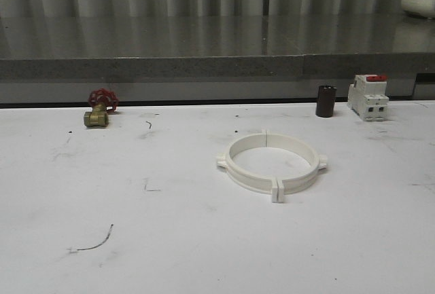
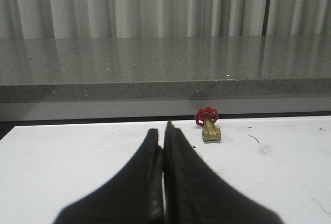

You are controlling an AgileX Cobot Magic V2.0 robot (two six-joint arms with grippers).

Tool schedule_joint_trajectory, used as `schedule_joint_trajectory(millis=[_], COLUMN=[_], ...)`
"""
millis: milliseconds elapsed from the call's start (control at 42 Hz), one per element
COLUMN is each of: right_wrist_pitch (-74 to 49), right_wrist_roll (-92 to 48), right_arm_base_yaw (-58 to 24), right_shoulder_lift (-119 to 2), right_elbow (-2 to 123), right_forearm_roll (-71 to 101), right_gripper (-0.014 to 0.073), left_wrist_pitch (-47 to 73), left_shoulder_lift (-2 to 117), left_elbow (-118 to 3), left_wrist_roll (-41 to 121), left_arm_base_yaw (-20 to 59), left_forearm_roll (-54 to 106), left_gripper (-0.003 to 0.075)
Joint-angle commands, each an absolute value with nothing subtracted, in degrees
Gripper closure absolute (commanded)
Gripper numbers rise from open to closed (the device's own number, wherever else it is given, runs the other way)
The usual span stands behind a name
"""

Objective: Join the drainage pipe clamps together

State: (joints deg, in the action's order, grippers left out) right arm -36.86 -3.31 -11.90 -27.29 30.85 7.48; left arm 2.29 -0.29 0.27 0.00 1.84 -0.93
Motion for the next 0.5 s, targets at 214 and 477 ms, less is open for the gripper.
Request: schedule_joint_trajectory(millis=[214,477], right_wrist_pitch=[-33.07,-33.07], right_wrist_roll=[-3.51,-3.51], right_arm_base_yaw=[-11.66,-11.66], right_shoulder_lift=[-27.47,-27.47], right_elbow=[32.2,32.2], right_forearm_roll=[7.87,7.87], right_gripper=[0.0662,0.0662], left_wrist_pitch=[-2.8,-2.8], left_shoulder_lift=[-0.99,-0.99], left_elbow=[1.6,1.6], left_wrist_roll=[0.0,-0.34], left_arm_base_yaw=[1.31,1.41], left_forearm_roll=[-0.97,-0.97], left_gripper=[0.0741,0.0741])
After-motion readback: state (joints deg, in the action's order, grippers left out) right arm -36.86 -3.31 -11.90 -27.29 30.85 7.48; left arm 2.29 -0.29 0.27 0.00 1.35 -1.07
